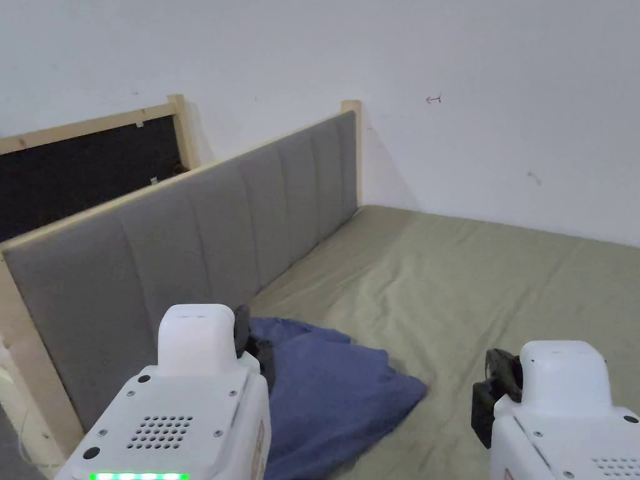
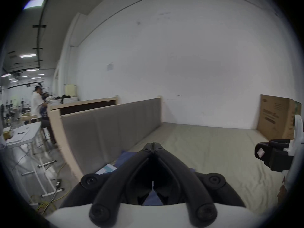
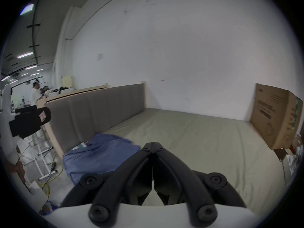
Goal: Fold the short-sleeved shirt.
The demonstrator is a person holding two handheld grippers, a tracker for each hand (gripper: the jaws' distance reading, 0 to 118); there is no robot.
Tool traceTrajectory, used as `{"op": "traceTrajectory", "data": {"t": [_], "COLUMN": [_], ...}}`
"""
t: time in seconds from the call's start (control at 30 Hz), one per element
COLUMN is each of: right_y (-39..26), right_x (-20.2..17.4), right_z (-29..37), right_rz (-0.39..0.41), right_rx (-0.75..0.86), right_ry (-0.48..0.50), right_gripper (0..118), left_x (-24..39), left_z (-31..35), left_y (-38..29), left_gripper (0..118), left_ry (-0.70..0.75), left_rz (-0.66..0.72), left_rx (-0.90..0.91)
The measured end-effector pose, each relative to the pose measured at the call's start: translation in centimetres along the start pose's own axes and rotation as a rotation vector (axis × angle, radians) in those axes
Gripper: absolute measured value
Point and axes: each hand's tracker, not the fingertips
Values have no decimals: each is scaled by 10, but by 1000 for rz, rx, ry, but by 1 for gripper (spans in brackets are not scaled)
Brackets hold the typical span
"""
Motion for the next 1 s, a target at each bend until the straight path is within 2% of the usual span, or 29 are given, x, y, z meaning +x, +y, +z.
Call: {"op": "traceTrajectory", "data": {"t": [0.17, 0.3, 0.4, 0.5, 0.53, 0.57, 0.63, 0.67, 0.73, 0.8, 0.83, 0.97, 1.0], "right_y": [-9, -17, -22, -29, -32, -34, -39, -40, -46, -50, -52, -62, -66], "right_x": [-16, -8, 2, 10, 13, 16, 22, 25, 30, 34, 37, 44, 46], "right_z": [-13, -23, -34, -45, -49, -52, -58, -61, -66, -72, -73, -74, -72], "right_rz": [60, 43, 34, 21, 18, 14, -5, -15, -25, -25, -27, 0, 11], "right_rx": [-39, -93, -139, -179, -197, -217, -245, -259, -279, -310, -325, -361, -369], "right_ry": [35, 29, -1, -22, -30, -35, -45, -45, -59, -77, -85, -121, -132], "right_gripper": [0, 0, 0, 0, 0, 0, 0, 0, 0, 0, 0, 0, 0], "left_x": [-17, -14, -15, -6, 0, 3, 8, 11, 18, 32, 37, 59, 63], "left_z": [-19, -63, -113, -162, -177, -190, -219, -229, -246, -264, -272, -306, -297], "left_y": [-14, -46, -83, -117, -126, -134, -148, -151, -157, -162, -170, -220, -223], "left_gripper": [0, 0, 0, 0, 14, 45, 92, 101, 96, 102, 101, 94, 90], "left_ry": [9, -46, -102, -118, -115, -105, -140, -149, -204, -180, -201, -191, -179], "left_rz": [18, 65, 126, 88, 36, 18, 38, 61, 107, 83, 77, 24, -46], "left_rx": [-84, -219, -412, -548, -593, -618, -694, -736, -728, -740, -756, -972, -847]}}
